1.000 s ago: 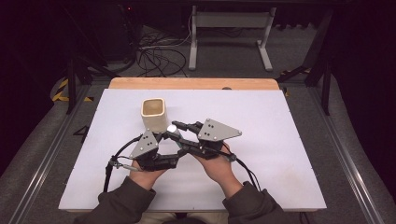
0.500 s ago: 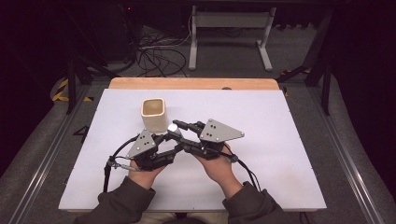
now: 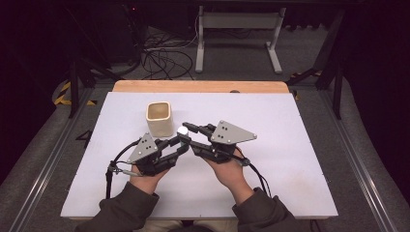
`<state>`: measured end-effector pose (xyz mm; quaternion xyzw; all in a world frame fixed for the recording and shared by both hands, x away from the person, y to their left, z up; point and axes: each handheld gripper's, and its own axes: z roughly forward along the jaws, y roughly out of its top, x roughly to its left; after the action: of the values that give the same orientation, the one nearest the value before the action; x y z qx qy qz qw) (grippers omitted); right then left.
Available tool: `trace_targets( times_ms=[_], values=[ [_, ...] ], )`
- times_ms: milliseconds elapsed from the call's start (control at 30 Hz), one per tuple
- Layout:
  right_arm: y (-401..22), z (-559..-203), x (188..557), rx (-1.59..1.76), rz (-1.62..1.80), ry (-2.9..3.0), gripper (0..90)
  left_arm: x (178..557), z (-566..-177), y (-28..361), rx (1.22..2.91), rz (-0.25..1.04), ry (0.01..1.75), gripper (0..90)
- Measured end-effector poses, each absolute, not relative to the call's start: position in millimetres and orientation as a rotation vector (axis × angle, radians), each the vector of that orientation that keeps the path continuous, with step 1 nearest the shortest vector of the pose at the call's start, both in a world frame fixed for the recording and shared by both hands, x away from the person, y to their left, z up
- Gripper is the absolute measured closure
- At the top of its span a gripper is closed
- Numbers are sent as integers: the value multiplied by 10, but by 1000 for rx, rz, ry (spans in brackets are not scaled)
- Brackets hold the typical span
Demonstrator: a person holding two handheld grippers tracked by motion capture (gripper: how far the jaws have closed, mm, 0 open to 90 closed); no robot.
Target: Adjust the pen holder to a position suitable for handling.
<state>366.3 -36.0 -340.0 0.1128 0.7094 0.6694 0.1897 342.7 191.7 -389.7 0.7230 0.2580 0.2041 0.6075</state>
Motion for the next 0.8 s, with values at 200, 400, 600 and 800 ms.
trace_targets(
  times_ms=[200,400,600,800],
  values=[
    [-367,-3396,3661,319,1880,1994,657,3424,-3893,1922,1673,475,596,621],
    [-372,-3392,3657,317,1882,1995,657,3418,-3886,1924,1680,484,589,626],
    [-371,-3395,3666,330,1883,2002,654,3411,-3892,1900,1689,481,578,643],
    [-360,-3404,3685,332,1870,2034,651,3412,-3900,1884,1706,482,575,653]
  ],
)
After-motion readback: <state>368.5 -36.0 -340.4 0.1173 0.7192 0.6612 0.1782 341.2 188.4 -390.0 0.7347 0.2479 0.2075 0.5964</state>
